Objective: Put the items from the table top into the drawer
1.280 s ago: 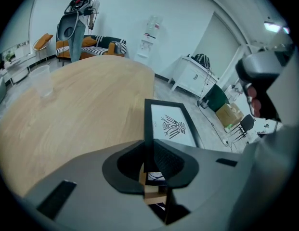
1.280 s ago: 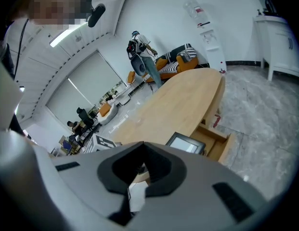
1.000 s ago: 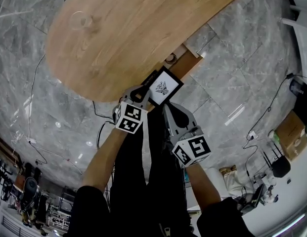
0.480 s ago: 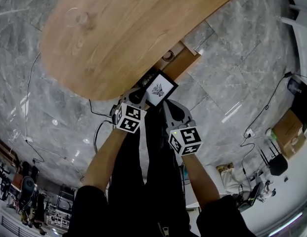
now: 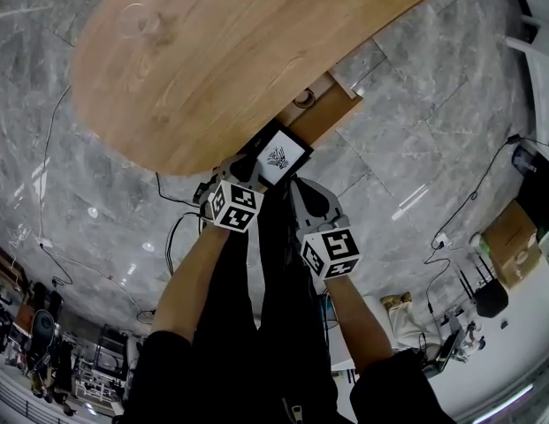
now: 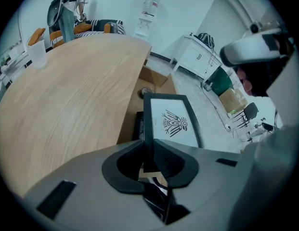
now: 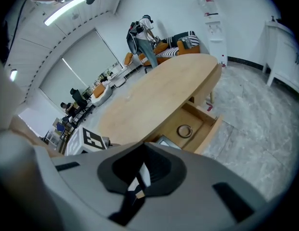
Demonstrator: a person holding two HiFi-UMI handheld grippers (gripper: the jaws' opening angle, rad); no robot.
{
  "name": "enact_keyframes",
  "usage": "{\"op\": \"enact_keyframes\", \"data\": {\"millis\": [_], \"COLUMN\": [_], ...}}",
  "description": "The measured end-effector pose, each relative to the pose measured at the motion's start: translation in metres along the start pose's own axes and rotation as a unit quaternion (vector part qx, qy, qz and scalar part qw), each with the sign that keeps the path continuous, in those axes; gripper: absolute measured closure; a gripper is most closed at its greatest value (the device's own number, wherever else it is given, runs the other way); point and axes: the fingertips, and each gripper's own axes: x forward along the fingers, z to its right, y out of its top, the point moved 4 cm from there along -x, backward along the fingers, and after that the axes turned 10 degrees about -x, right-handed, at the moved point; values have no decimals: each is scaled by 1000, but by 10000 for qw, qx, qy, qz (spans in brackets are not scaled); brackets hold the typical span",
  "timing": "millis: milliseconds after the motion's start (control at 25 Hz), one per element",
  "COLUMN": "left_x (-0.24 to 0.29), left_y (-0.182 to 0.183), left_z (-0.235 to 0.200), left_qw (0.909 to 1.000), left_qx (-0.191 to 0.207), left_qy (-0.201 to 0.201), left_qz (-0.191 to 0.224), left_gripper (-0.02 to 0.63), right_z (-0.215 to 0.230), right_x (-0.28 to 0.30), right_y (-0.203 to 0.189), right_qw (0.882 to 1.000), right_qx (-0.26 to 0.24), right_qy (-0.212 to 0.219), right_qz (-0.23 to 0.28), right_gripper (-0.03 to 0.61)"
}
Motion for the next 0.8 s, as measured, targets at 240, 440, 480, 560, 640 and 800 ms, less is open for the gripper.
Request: {"op": "enact_keyframes", "data": {"millis": [240, 440, 480, 560, 640, 800], "left_x": [7, 12, 13, 14, 15, 19], "left_y": [-4, -11, -11, -11, -10, -9], "left_z": [1, 3, 3, 3, 3, 4], "left_qw": [9998, 9997, 9997, 9997, 9997, 9994], "left_qx": [-23, -22, -29, -46, -40, -36], "left_qy": [185, 126, 106, 75, 65, -32], "left_qz": [-101, -225, -234, -223, -236, -357], "left_gripper": [541, 541, 540, 540, 541, 541], "right_z": [-5, -3, -3, -3, -4, -5], "right_x": [0, -1, -1, 0, 0, 2], "right_y": [18, 17, 16, 14, 12, 14], "right_qw": [9998, 9998, 9998, 9998, 9999, 9999], "right_qx": [-55, -35, -31, -23, -13, 8], "right_qy": [72, 79, 82, 90, 103, 114], "right_qz": [200, 178, 167, 147, 127, 119], "right_gripper": [568, 568, 568, 568, 568, 568]}}
